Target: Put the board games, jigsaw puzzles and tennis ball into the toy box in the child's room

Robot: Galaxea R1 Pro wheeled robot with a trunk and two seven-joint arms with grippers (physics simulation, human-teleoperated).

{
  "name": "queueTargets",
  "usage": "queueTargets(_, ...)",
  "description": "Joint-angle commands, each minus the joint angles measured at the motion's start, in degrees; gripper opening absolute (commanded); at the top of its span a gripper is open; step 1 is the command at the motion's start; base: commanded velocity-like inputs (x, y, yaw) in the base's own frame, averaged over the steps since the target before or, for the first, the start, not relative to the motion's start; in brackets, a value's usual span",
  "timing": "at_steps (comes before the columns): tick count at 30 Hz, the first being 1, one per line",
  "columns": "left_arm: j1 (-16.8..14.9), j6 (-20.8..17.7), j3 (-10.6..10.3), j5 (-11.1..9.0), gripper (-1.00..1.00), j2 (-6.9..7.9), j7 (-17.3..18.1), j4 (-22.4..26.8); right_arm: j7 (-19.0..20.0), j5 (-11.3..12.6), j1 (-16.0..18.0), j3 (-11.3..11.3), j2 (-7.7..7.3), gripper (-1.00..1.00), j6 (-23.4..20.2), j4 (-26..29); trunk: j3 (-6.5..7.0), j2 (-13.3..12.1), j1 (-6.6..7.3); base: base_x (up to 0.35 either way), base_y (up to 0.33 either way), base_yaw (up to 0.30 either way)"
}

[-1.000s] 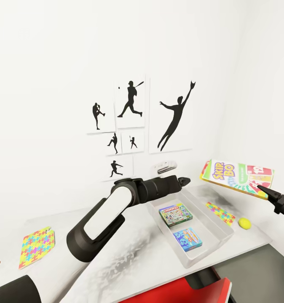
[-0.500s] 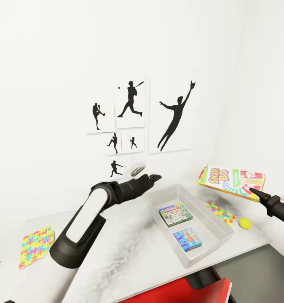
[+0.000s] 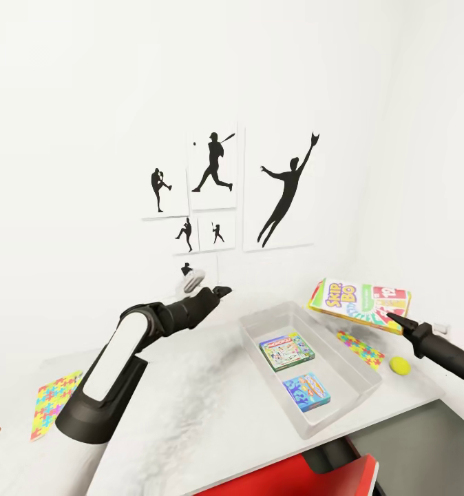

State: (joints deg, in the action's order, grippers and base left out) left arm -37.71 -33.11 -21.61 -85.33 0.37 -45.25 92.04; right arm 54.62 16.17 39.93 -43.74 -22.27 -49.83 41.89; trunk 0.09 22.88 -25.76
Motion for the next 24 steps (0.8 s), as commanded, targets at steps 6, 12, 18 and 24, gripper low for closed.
queueTargets(6,1.0,0.0,2.2,-0.5,1.0,0.29,-0.3,0.1,-2.7,-0.2,0.1,1.2,3.63,-1.0,-4.3,0.4,-0.03,0.0,-0.03,0.0,0.0,0.0)
queueTargets(12,1.4,0.0,3.6,-0.5,1.0,0.39,-0.2,0.0,-7.7,-0.2,0.2,2.6,6.32,-1.0,-6.4,1.0,-0.03,0.0,-0.03,0.0,0.0,0.0)
queueTargets(18,1.5,-0.1,4.1,-0.5,1.0,0.39,-0.2,0.0,-12.3,0.0,0.2,3.0,8.75,-1.0,-6.9,1.6,-0.03,0.0,-0.03,0.0,0.0,0.0)
queueTargets(24,1.6,-0.1,4.3,-0.5,1.0,0.35,-0.2,0.0,-13.6,-0.1,0.2,3.2,10.07,-1.0,-7.0,1.9,-0.03,0.0,-0.03,0.0,0.0,0.0)
